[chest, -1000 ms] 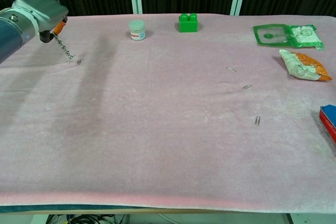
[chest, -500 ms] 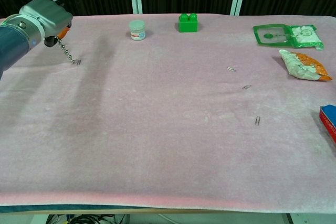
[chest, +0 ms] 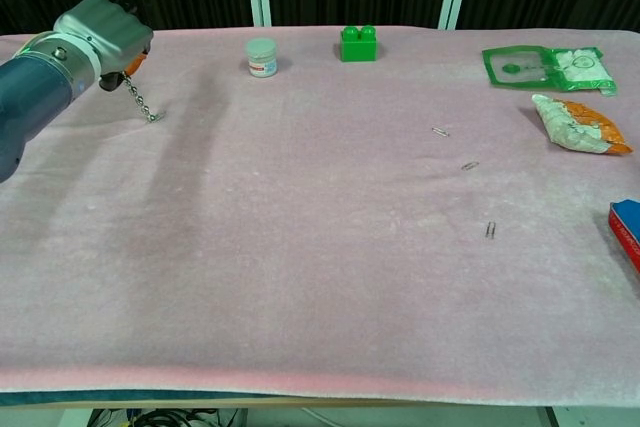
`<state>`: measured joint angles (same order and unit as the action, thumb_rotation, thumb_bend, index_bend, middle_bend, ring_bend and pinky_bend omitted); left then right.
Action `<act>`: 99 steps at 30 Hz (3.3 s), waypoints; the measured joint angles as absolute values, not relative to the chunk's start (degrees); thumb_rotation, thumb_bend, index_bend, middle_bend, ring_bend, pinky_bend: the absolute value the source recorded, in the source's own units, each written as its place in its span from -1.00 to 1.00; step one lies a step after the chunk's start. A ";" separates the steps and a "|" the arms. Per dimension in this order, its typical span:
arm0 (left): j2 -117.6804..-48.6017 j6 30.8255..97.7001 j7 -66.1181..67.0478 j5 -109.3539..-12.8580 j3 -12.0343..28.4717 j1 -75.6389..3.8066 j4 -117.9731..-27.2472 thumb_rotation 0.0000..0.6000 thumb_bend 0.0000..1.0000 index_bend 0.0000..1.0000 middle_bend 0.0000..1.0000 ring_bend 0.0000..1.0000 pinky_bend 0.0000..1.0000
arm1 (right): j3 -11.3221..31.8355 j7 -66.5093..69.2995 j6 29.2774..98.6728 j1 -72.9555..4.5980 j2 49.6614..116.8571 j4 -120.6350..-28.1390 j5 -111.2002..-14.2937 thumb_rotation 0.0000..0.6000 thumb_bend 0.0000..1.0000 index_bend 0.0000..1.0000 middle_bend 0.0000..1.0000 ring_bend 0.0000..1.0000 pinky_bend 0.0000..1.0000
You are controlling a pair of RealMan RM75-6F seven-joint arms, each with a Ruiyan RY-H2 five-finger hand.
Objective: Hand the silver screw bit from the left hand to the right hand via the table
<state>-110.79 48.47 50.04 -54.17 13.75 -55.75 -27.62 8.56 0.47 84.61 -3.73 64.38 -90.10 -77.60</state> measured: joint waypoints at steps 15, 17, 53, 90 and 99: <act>-104.38 52.30 49.46 -51.62 18.25 -54.18 -47.32 1.00 -0.10 0.16 -0.60 -1.00 -1.00 | 8.36 -0.36 84.52 -3.84 64.65 -90.37 -77.90 1.00 -0.77 -1.00 -1.00 -0.80 -0.57; -102.67 53.13 49.91 -49.90 19.32 -53.72 -53.22 1.00 -0.10 0.16 -0.60 -1.00 -1.00 | 8.26 -0.59 84.57 -3.85 64.67 -90.54 -78.12 1.00 -0.77 -1.00 -1.00 -0.80 -0.57; -117.59 58.19 44.59 -44.62 25.17 -65.96 -57.53 1.00 -0.10 0.18 -0.60 -1.00 -1.00 | 8.67 0.58 85.05 -3.46 64.14 -90.32 -77.67 1.00 -0.77 -1.00 -1.00 -0.80 -0.57; -130.00 50.08 29.89 -42.43 26.52 -82.20 -37.55 1.00 -0.10 0.17 -0.60 -1.00 -1.00 | 9.32 1.04 86.00 -3.09 64.15 -90.14 -77.36 1.00 -0.77 -1.00 -1.00 -0.80 -0.57; -129.16 50.99 32.69 -43.97 25.68 -79.59 -37.56 1.00 -0.12 0.01 -0.68 -1.00 -1.00 | 9.34 0.86 86.18 -3.02 64.12 -90.32 -77.41 1.00 -0.77 -1.00 -1.00 -0.80 -0.57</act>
<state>-129.16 50.99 32.69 -43.97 25.68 -79.59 -37.56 9.34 0.86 86.18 -3.02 64.12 -90.32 -77.41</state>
